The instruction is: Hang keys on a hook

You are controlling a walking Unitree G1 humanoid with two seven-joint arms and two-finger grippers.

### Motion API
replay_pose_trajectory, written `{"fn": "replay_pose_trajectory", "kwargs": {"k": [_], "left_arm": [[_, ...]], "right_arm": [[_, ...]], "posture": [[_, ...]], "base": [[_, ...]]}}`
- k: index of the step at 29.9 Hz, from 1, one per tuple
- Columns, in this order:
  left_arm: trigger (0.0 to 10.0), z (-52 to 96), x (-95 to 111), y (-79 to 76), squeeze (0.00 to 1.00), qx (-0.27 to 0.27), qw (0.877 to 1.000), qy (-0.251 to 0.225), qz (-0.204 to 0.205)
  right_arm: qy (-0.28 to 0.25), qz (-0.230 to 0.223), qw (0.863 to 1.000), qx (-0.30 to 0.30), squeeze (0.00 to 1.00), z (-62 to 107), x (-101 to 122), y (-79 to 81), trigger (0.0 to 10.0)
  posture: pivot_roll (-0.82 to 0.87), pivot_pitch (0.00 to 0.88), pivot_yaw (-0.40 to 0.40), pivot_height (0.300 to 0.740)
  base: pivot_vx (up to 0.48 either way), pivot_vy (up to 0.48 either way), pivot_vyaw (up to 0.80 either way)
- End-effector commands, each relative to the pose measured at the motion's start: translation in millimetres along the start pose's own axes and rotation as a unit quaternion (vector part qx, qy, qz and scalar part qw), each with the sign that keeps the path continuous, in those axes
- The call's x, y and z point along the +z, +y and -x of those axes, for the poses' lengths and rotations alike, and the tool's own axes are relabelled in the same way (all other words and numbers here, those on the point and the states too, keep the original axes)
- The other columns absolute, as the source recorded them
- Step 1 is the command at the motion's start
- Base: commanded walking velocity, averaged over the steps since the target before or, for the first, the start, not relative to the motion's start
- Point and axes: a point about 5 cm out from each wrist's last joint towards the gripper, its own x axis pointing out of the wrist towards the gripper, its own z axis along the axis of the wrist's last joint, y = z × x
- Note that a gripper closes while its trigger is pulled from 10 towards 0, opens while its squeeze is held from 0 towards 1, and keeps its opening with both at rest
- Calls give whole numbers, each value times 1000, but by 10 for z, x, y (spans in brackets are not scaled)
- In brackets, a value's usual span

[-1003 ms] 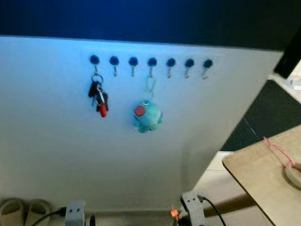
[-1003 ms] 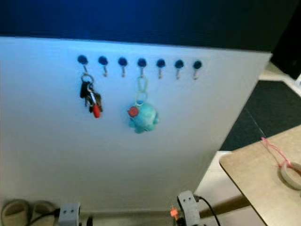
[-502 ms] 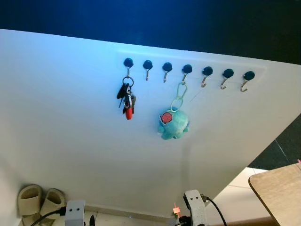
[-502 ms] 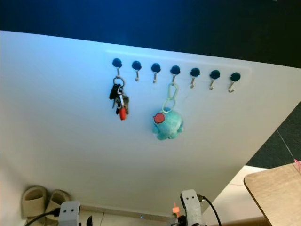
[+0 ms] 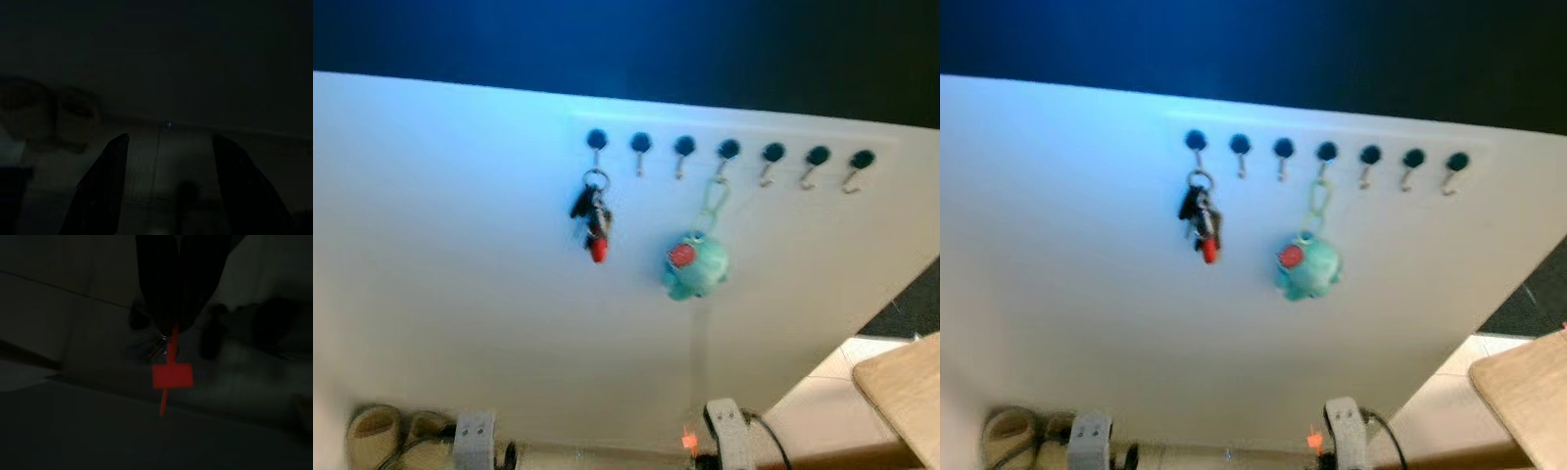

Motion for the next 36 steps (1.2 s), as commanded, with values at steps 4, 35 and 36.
{"fn": "replay_pose_trajectory", "kwargs": {"k": [4, 35, 36], "left_arm": [[10000, 34, -69, -18, 0, -8, 1000, 10, -4], [10000, 29, -49, -77, 0, -25, 1000, 1, -14], [10000, 27, -42, -73, 0, -24, 1000, -1, -17]], "right_arm": [[6, -9, 1000, -11, 0, 22, -36, -55, 10000], [11, -14, 1000, -13, 0, 36, -87, -59, 10000], [11, -14, 1000, -13, 0, 35, -86, -59, 10000]], "posture": [[92, 56, -75, 740], [82, 34, -73, 740], [82, 35, -74, 740]], "base": [[0, 0, 0], [0, -276, 0], [0, 0, 0]]}}
